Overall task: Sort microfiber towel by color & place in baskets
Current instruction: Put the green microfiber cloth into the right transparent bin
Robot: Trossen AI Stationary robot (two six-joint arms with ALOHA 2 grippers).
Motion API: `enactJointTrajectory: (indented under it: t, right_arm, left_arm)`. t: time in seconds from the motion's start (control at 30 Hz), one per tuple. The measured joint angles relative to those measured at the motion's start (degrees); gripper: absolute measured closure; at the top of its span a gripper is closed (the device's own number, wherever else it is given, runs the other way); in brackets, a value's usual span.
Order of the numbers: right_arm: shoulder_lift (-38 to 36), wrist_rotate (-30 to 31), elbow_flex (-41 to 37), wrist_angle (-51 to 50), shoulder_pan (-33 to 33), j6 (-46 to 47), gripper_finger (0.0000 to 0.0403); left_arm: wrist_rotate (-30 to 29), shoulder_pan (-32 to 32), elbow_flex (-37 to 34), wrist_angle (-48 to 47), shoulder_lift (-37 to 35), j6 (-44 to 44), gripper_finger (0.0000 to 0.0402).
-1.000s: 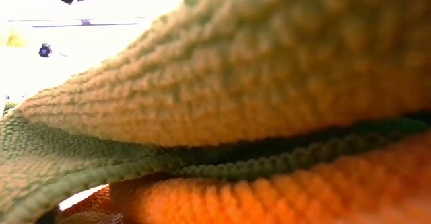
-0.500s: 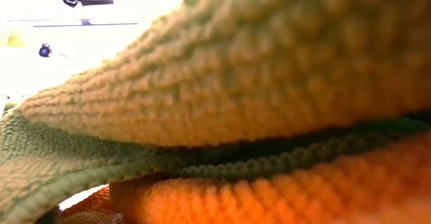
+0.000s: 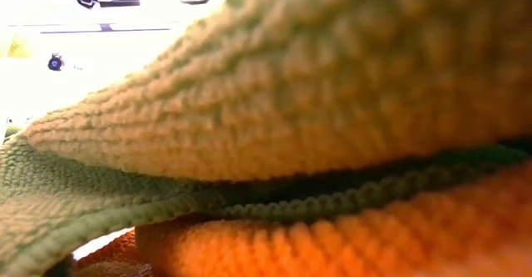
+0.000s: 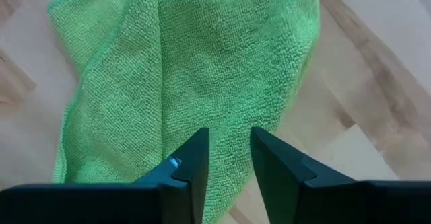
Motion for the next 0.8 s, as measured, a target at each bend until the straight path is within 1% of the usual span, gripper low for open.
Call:
enactJointTrajectory:
  t: [0.17,0.37,0.53,0.8]
  right_arm:
    - [0.19,0.17,1.02,-0.04,0.00,-1.09,0.0260]
    - [0.35,1.49,-0.61,-2.13,-0.15,-1.46,0.0232]
    - [0.39,1.49,-1.90,-2.67,-0.37,-1.44,0.0221]
    - [0.39,1.46,-2.80,-2.08,-0.69,-1.92,0.0220]
  left_arm:
    - [-0.01,0.00,0.00,-0.24,-0.02,0.01,0.0216]
    - [0.01,0.00,0.00,-0.83,-0.02,0.00,0.0216]
    - [0.01,0.00,0.00,-1.02,-0.02,0.00,0.0216]
    - [0.01,0.00,0.00,-1.03,-0.02,0.00,0.0216]
